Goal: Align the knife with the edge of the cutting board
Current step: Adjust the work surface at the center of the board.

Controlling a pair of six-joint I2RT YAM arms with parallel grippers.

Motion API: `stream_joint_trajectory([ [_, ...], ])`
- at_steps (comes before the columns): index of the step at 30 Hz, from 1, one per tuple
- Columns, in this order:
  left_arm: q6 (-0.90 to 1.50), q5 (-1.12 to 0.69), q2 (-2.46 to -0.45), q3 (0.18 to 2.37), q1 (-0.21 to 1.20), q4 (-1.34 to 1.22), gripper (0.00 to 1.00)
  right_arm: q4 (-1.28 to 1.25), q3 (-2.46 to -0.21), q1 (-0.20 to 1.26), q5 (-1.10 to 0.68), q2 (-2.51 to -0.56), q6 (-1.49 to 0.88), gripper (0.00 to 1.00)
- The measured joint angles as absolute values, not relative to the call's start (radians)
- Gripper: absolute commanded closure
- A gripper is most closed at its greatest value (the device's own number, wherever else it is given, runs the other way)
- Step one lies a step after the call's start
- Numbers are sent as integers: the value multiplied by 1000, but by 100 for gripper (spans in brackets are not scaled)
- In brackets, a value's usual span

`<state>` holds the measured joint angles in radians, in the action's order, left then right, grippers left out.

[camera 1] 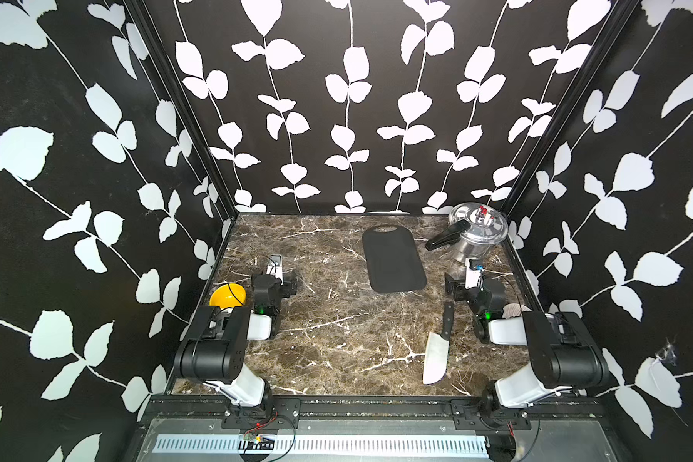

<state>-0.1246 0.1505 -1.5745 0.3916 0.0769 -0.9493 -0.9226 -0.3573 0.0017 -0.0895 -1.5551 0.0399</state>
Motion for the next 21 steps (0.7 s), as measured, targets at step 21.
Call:
stream_joint_trajectory([
  [21, -123, 148, -1569, 392, 75, -932, 1, -892, -369, 2, -23, -1536, 17, 0],
])
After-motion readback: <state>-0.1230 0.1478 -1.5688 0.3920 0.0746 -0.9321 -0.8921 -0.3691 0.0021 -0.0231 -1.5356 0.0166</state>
